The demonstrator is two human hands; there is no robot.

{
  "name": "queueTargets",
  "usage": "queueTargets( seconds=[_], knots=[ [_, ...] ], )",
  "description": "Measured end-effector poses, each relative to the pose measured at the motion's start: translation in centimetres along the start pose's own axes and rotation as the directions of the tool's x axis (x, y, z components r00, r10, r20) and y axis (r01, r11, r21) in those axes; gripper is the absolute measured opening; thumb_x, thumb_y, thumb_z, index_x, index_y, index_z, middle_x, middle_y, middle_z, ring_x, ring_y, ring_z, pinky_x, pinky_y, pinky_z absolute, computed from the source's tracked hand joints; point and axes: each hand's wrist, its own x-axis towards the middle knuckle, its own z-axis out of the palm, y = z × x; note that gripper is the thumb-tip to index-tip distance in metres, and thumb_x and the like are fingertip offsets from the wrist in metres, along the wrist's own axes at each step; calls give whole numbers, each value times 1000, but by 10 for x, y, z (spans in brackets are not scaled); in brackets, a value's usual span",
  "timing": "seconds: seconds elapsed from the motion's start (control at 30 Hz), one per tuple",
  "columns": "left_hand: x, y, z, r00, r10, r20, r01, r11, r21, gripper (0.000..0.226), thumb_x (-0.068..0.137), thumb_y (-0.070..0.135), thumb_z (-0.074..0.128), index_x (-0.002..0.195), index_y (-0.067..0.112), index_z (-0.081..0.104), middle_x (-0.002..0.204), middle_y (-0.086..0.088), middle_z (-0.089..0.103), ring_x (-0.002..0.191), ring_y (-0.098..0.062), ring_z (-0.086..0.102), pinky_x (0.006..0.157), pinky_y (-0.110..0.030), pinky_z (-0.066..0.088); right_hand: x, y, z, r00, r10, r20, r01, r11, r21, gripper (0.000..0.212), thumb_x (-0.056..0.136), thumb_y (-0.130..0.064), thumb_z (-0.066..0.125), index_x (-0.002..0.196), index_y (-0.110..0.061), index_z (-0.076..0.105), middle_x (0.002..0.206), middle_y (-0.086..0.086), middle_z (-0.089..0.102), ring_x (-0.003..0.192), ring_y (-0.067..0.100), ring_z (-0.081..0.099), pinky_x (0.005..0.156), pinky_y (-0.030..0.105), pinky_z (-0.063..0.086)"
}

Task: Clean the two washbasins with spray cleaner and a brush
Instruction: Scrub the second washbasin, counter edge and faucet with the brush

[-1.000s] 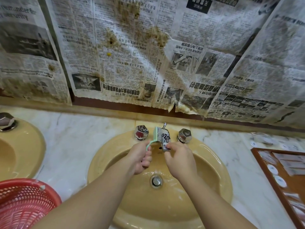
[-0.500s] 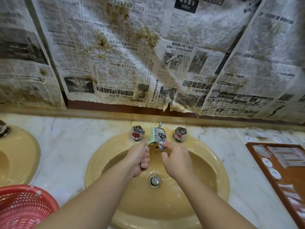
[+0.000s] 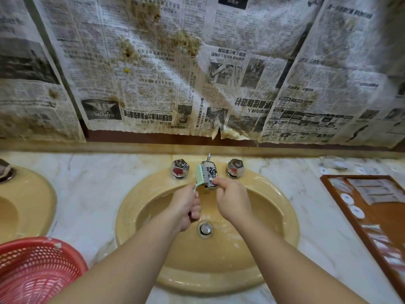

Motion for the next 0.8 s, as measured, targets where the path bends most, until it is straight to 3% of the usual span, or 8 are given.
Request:
queueTargets(
  seconds=[0.13,0.23,0.37,0.43,0.5,0.57,0.67,0.8],
  knots=[
    [-13,-7,4,996,79,-29,-77,994,76,29,104,32,37,82,15,45,54,3,30,45,-13,17,42,-22,12,-9,2,-5,990,133,-54,-118,967,227,36,94,-15,53,122,-26,73,118,-9,73,109,14,65,86,22,45],
    [-20,-7,10,968,248,-26,-237,949,205,18,101,18,30,95,10,46,60,-3,39,46,-14,25,46,-26,18,-15,-3,-5,940,334,-74,-270,855,443,16,94,-25,57,93,-21,72,87,-6,73,83,21,68,70,31,51],
    [-31,-1,36,910,390,139,-412,816,405,15,101,11,35,107,7,48,75,-10,59,55,-20,53,50,-32,46,-10,-18,-17,857,351,378,-509,457,730,39,102,-39,53,99,-5,73,57,3,57,44,19,50,46,27,41],
    [-29,-1,45,909,374,186,-415,762,497,13,100,16,44,100,8,53,85,-13,70,68,-27,69,61,-37,60,-6,-19,-26,826,321,463,-561,388,731,34,105,-34,51,106,-7,72,50,-2,55,40,15,50,42,22,39],
    [-20,3,48,881,422,215,-445,584,679,19,96,22,53,80,12,58,84,-9,74,77,-30,71,71,-44,61,3,-10,-34,821,334,462,-568,401,719,32,106,-32,48,109,-8,68,60,1,65,48,17,59,47,25,48],
    [-13,10,47,823,522,222,-444,348,826,24,93,28,61,72,17,65,73,1,72,74,-23,69,69,-35,57,16,6,-36,833,401,381,-548,506,666,31,107,-33,41,108,-9,62,67,6,66,50,20,61,48,28,51],
    [-1,21,43,696,671,255,-442,120,889,14,93,26,60,86,22,72,89,8,70,83,-14,65,78,-33,55,33,25,-32,838,464,288,-546,685,482,23,100,-23,38,100,-10,57,66,9,51,46,19,43,43,21,31],
    [18,24,39,694,601,397,-424,-104,900,12,92,22,57,94,18,68,103,2,65,95,-22,61,82,-39,53,57,24,-22,818,408,405,-553,752,359,17,98,-8,39,92,-4,55,67,14,53,49,21,45,46,26,33]
  ],
)
